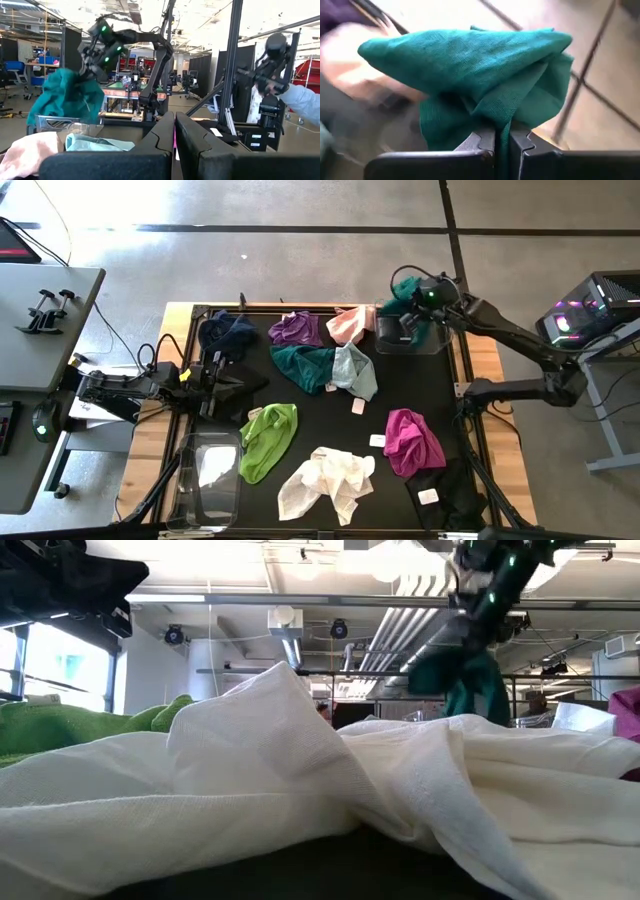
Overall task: Sort towels by color in basket
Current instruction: Put the right dark green towel into the top transparent bin
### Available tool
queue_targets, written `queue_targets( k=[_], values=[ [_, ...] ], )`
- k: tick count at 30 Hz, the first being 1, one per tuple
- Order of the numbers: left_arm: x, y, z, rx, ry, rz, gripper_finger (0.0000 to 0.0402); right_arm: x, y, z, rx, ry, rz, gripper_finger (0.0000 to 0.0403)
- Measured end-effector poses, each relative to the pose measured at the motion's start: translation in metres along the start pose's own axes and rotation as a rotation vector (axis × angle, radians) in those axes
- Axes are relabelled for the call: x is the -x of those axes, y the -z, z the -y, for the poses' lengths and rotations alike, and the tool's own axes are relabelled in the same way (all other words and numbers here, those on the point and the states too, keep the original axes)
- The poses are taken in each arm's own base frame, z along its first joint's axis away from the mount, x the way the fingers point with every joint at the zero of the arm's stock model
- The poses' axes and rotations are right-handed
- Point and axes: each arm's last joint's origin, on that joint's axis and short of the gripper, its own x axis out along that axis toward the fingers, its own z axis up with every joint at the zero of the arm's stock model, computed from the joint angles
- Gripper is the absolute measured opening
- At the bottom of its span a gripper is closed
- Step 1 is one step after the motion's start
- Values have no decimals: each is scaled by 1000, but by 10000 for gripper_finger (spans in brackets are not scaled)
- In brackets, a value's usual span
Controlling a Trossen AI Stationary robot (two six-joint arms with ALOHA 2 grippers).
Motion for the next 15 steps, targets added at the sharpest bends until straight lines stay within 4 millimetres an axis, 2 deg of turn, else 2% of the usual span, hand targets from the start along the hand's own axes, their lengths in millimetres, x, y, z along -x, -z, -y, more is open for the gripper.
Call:
queue_targets(
  k=[4,9,12,15],
  values=[
    [0,0,0,-2,0,1,5,41,-21,0,-28,-61,164,3],
    [0,0,0,-2,0,1,5,86,-36,9,-138,-276,247,3],
    [0,0,0,-7,0,0,5,98,-38,17,-169,-329,236,3],
    [0,0,0,-9,0,0,5,97,-35,22,-192,-309,195,3]
  ],
)
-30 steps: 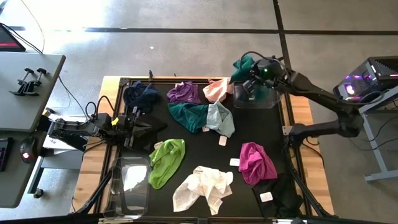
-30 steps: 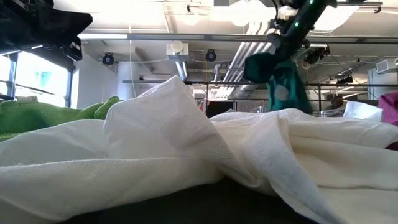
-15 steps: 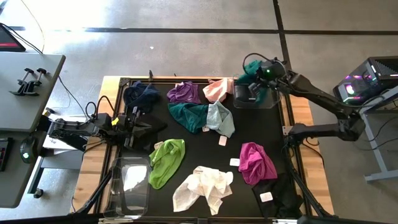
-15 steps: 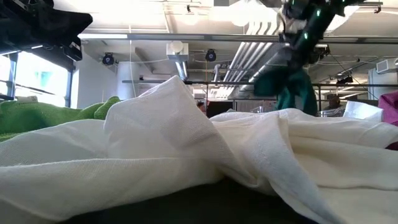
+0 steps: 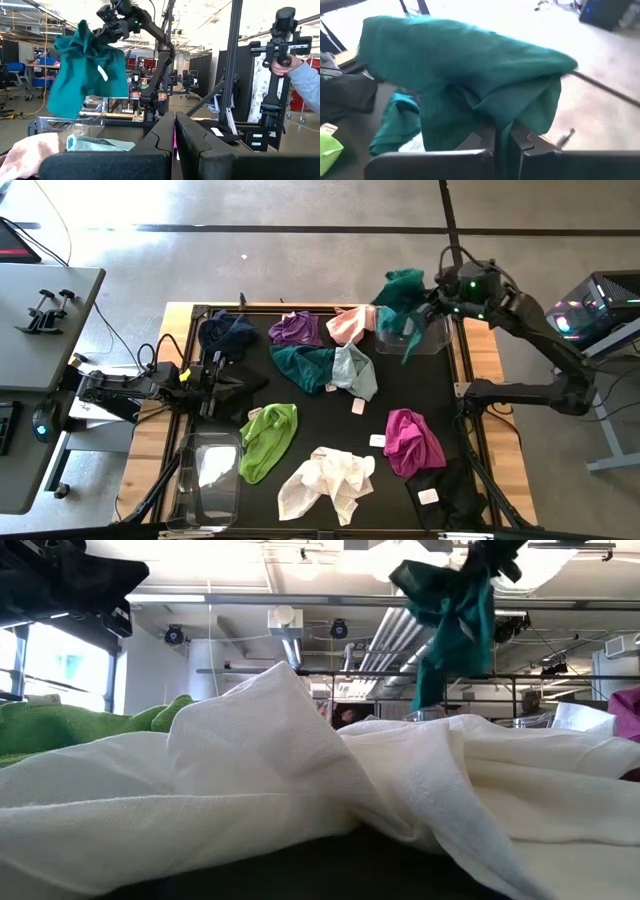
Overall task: Sort towels by color in basket
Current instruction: Put the right dark green towel into the top transparent bin
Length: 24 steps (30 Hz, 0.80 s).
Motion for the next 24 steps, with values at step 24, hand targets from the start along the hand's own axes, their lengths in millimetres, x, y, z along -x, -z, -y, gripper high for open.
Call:
queue_targets(
  k=[24],
  values=[
    [0,0,0,0,-1,0,5,-151,78,63,-49,219,-455,11]
  ],
)
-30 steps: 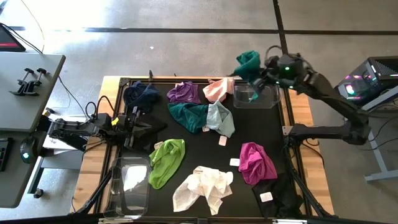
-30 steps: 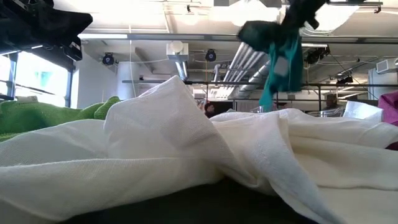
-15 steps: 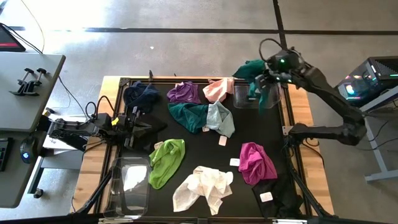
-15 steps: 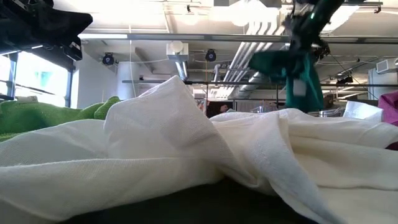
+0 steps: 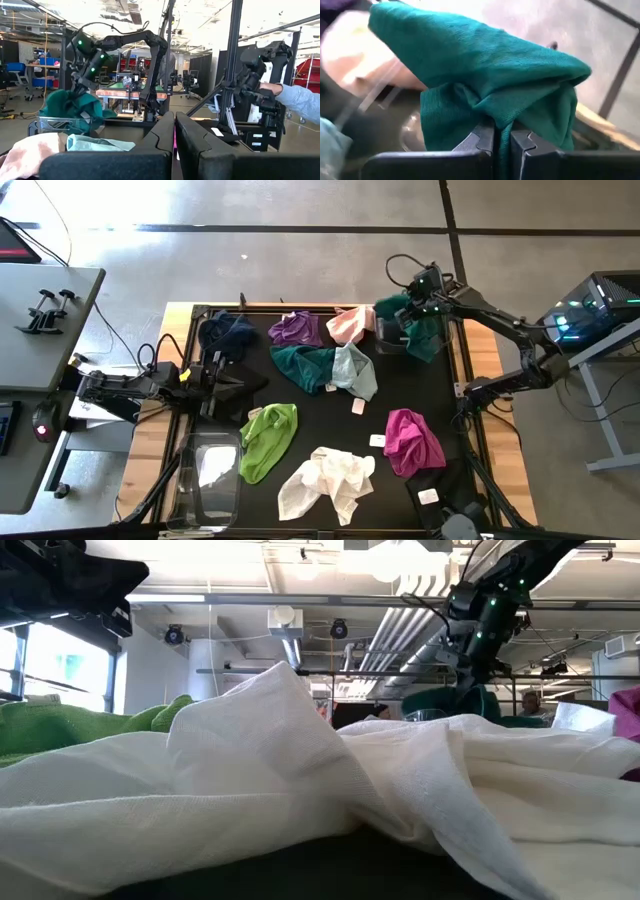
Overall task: Sort towels by color in basket
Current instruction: Put the right dark green towel into the top transparent bin
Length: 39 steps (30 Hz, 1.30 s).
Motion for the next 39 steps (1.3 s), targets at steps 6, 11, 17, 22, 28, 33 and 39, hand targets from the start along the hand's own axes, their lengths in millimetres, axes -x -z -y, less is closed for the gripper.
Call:
queue_targets(
  k=[6,11,17,22,28,33,39],
  values=[
    [0,0,0,0,-1,0,5,-4,4,1,29,35,-60,70],
    [0,0,0,0,-7,1,5,10,-1,2,21,41,-51,146],
    [0,0,0,0,-9,4,5,37,-8,3,-44,43,-114,184],
    [0,0,0,1,-11,6,5,49,-3,-8,6,-186,-217,167],
    [0,0,0,0,-11,4,5,31,4,-13,13,-191,-256,93],
    [0,0,0,0,-11,2,5,-4,4,-12,4,-158,-254,17],
    [0,0,0,0,-11,1,5,-48,-7,-10,-34,-7,-215,14]
  ],
)
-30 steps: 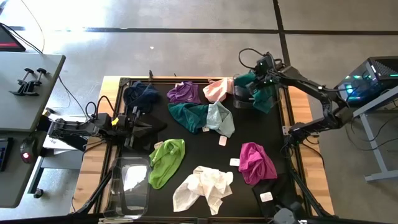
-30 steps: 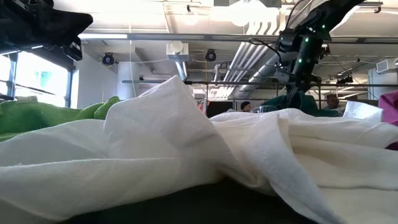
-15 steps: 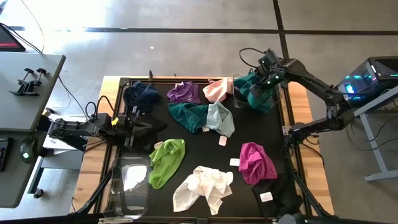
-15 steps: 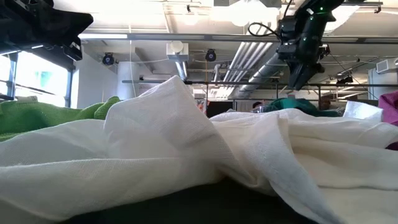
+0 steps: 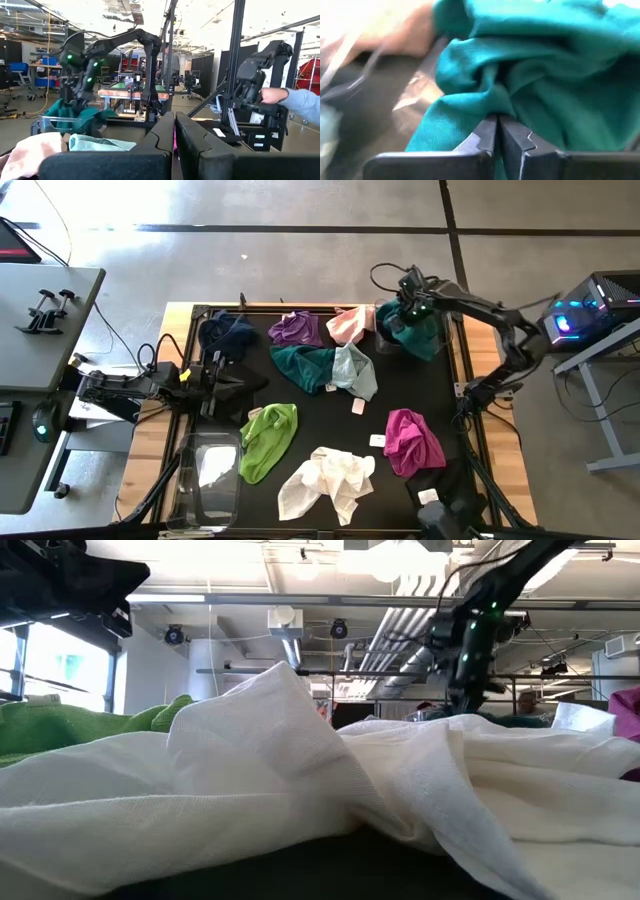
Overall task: Sort towels by color in basket
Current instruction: Put the right dark green towel into the top transparent bin
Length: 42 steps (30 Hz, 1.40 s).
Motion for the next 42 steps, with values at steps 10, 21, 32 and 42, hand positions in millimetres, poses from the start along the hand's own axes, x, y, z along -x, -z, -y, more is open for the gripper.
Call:
queue_targets(
  k=[10,21,32,42],
  values=[
    [0,0,0,3,0,0,5,-15,3,-3,84,0,-85,15],
    [0,0,0,1,1,2,5,68,5,9,-14,143,204,119],
    [0,0,0,0,-6,-2,5,25,-15,22,-41,132,170,84],
    [0,0,0,0,-8,1,5,-5,6,-6,104,-42,-114,41]
  ],
)
